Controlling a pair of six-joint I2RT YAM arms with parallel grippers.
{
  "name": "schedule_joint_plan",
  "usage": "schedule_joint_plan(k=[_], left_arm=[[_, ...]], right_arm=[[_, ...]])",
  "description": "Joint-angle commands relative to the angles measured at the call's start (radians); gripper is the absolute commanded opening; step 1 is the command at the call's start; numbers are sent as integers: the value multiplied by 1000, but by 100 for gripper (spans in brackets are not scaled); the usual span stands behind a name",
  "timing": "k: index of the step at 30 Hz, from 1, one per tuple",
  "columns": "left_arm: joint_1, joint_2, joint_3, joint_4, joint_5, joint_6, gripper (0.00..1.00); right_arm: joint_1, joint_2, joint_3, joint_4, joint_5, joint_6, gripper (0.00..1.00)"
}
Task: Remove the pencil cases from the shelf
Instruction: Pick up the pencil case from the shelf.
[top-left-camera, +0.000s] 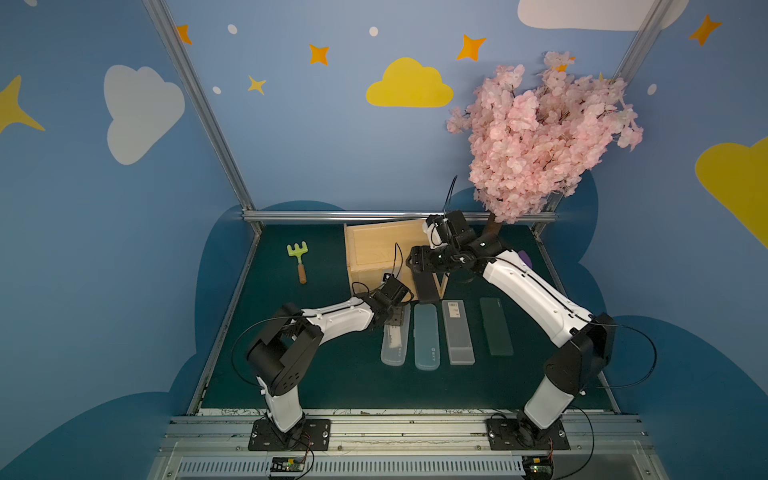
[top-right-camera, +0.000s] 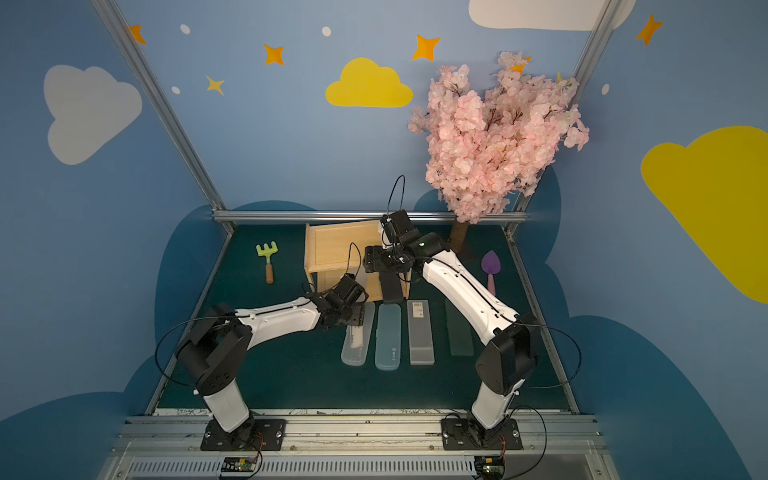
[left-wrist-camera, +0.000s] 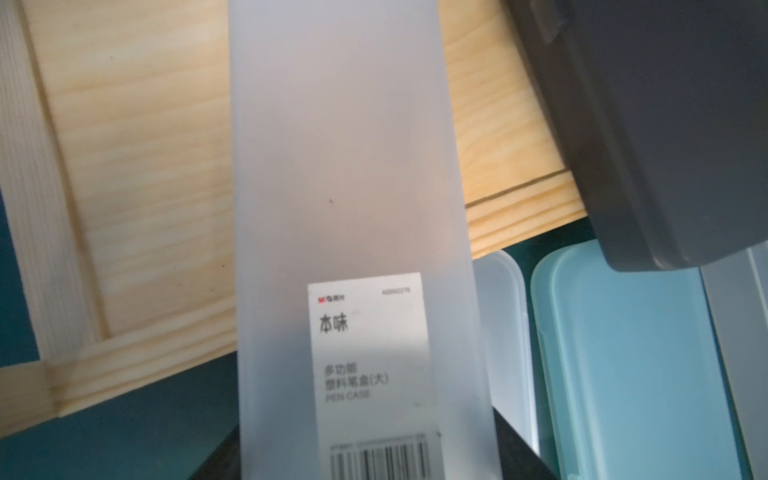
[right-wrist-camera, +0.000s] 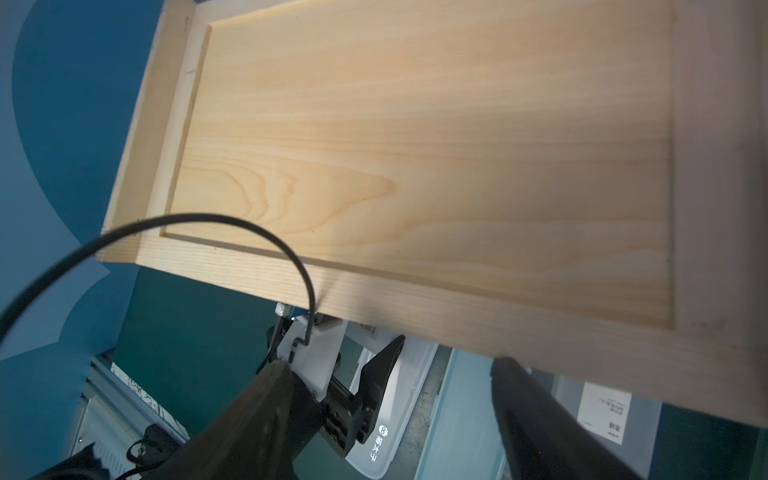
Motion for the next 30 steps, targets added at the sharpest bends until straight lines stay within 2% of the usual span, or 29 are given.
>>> schedule_joint_plan(k=[1,20,30], left_arm=[[2,-32,-10,-14,39,15,61],[-20,-73,-35,-82,82,-8,61],[-26,-143,-73,-132,69,-11,61]], right_arm=[[17,37,40,-53,52,-22,79],[26,175,90,19,-8,82,80],[22,274,219,26,-3,84,81]])
